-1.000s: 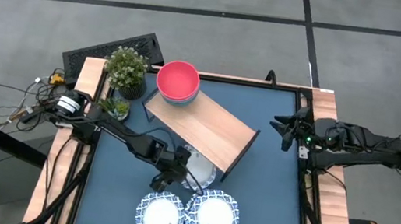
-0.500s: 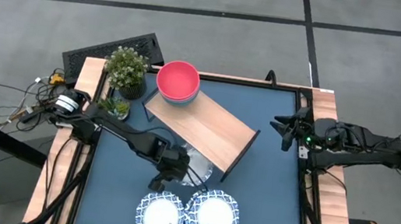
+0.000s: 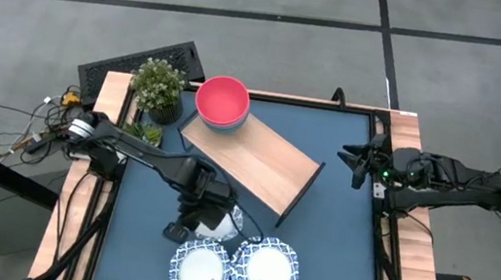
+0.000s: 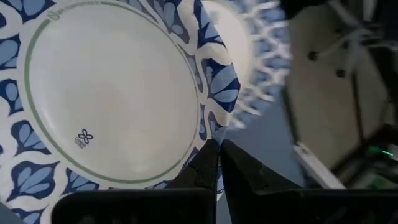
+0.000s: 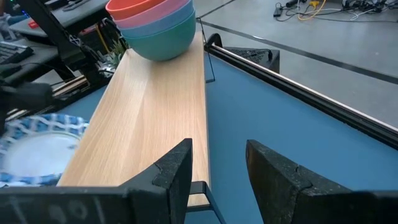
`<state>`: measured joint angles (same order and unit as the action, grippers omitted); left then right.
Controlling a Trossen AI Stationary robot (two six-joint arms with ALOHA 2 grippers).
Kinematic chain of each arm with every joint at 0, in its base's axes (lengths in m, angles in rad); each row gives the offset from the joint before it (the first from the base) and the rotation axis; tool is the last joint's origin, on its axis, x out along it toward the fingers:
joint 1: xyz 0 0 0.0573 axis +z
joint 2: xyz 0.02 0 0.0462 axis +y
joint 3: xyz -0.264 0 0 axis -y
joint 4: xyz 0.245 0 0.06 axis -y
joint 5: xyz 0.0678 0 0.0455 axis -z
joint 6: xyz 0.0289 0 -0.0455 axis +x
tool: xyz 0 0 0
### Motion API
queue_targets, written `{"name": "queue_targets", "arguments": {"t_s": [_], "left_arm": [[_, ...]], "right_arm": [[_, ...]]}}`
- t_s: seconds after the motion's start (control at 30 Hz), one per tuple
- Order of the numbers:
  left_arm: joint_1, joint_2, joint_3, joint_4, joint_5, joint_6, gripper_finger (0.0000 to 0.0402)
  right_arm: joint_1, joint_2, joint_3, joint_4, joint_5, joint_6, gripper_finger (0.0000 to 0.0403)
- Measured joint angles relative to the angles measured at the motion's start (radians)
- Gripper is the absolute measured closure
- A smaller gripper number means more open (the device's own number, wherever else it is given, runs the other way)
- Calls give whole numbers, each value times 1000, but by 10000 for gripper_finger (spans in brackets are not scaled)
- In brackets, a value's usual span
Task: Place and stack bowls onto a shelf
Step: Put the top right white bowl on the shelf
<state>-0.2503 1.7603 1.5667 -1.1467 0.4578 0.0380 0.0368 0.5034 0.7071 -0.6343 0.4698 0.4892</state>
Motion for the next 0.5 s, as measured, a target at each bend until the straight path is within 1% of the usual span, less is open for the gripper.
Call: {"name": "queue_targets", "arguments": {"t_s": [0.07,0.13,0.27,0.3,0.37,0.5], "left_arm": [[-7,0,67,-59,13,-2,401],[-13,0,140,-92,0,-9,401],[-14,-1,276,-102,-72,-25,401],[-12,-1,310,-101,-108,-25,401],[-9,-2,371,-95,-216,-23,402],[-5,-2,450,-81,-520,37,401]], "right_arm": [[0,0,0,0,0,0,226],[0,0,0,0,1,0,226],[0,0,0,0,1,0,226],[0,0,0,0,2,0,226],[0,0,0,0,2,0,226],[0,0,0,0,2,0,226]]}}
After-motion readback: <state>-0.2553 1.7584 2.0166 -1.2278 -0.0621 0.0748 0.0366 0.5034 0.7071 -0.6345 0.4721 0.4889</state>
